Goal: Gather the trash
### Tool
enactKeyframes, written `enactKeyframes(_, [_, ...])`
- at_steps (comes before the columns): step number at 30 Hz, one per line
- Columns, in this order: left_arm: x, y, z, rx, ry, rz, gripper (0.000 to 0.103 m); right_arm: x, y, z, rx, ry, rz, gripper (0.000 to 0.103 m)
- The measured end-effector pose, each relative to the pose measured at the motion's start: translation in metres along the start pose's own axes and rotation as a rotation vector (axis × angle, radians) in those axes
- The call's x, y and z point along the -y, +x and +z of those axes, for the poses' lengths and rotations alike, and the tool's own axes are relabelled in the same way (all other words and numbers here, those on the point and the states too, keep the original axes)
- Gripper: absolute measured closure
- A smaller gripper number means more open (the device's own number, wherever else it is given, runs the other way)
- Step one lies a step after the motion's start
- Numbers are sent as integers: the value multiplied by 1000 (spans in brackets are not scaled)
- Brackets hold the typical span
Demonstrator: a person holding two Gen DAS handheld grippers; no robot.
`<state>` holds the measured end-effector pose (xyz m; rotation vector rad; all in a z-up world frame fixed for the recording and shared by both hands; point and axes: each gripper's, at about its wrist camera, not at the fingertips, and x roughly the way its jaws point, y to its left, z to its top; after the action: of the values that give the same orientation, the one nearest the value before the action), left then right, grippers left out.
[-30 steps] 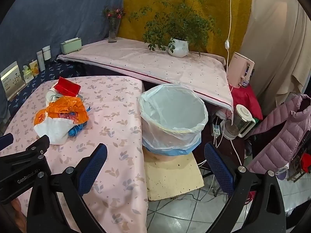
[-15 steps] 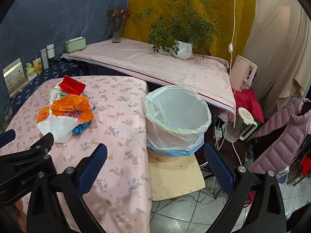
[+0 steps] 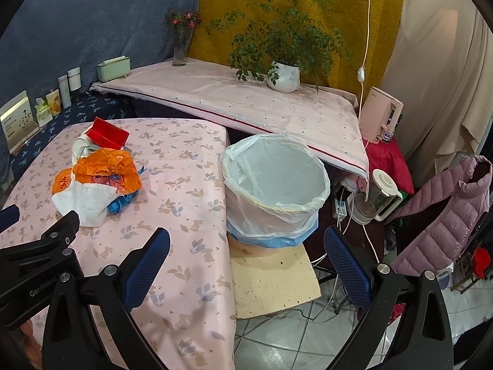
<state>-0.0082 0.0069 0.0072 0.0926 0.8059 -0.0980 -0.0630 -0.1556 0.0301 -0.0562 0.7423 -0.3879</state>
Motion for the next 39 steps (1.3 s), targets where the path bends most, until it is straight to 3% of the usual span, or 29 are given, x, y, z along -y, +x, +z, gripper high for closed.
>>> enactKeyframes(39, [1,1,2,12,6,3,7,1,6,4,-4,-5,-4,7])
